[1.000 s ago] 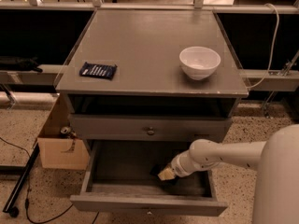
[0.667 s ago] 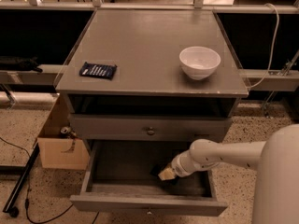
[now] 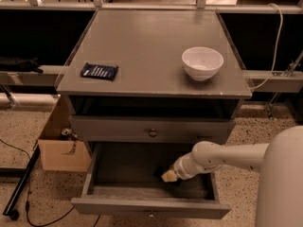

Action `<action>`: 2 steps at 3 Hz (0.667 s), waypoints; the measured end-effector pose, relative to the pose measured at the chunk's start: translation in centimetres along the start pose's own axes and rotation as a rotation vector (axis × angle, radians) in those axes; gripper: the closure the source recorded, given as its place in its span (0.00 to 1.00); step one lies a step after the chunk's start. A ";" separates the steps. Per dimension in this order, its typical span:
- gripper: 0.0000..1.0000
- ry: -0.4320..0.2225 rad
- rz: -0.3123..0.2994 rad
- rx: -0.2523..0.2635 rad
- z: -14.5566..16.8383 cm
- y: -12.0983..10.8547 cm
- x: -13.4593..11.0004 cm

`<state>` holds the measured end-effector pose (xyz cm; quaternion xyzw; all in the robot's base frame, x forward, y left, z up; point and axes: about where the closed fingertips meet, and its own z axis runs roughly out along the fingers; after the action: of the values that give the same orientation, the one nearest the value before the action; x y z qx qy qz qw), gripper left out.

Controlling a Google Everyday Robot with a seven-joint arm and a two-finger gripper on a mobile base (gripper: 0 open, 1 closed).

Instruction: Place rxbar chocolate into middle drawer

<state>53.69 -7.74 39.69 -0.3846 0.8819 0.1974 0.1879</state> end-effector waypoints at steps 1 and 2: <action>0.08 0.000 0.000 0.000 0.0 0.0 0.0; 0.00 0.000 0.000 0.000 0.0 0.0 0.0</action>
Offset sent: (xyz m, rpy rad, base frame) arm 0.0000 0.0000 0.0000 0.0000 0.0000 0.0000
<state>53.68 -7.74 39.68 -0.3846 0.8819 0.1975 0.1878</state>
